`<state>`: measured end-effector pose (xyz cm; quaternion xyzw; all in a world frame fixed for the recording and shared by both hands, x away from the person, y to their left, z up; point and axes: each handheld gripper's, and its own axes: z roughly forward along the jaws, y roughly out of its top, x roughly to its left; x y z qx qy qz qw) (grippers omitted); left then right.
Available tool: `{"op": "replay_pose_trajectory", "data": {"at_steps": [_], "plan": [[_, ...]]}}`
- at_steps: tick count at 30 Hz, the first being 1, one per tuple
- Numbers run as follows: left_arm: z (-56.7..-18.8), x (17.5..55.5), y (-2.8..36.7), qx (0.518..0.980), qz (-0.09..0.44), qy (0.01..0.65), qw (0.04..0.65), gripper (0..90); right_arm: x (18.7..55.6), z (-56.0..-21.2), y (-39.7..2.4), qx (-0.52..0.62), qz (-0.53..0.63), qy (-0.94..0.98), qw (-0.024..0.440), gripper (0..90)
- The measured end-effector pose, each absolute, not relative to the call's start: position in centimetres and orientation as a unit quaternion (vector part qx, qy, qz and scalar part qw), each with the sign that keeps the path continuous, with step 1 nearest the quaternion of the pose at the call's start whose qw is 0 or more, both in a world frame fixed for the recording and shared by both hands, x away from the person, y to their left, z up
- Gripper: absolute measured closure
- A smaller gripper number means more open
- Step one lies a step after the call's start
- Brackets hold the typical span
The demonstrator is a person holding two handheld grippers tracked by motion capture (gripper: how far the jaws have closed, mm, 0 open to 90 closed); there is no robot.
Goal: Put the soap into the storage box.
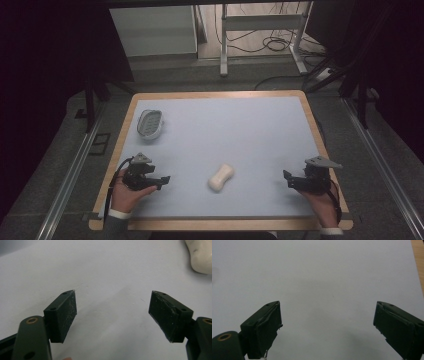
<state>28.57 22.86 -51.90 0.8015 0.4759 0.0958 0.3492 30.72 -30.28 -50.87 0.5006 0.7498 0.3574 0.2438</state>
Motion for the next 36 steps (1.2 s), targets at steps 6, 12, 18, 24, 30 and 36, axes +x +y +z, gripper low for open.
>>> {"op": "replay_pose_trajectory", "data": {"at_steps": [6,12,18,24,30,36], "plan": [[-51.9,28.2,23.1,0.797,0.105,0.480,0.350,23.0,30.8,-50.9,-30.1,0.480,0.361,0.759,0.251,9.9],[-51.6,27.6,23.1,0.796,0.110,0.479,0.352,23.4,31.1,-50.9,-29.7,0.472,0.359,0.765,0.250,10.0],[-51.6,27.5,23.0,0.798,0.111,0.479,0.349,23.5,31.0,-50.7,-29.6,0.466,0.352,0.768,0.263,10.5],[-51.7,27.5,22.8,0.798,0.109,0.481,0.347,23.4,30.9,-50.9,-30.1,0.472,0.348,0.765,0.268,10.5],[-51.7,27.5,22.8,0.800,0.110,0.478,0.345,23.5,30.8,-50.9,-30.2,0.473,0.346,0.764,0.270,10.5],[-51.7,27.5,22.8,0.800,0.111,0.478,0.345,23.8,30.7,-51.1,-30.1,0.470,0.343,0.767,0.270,10.5]]}}
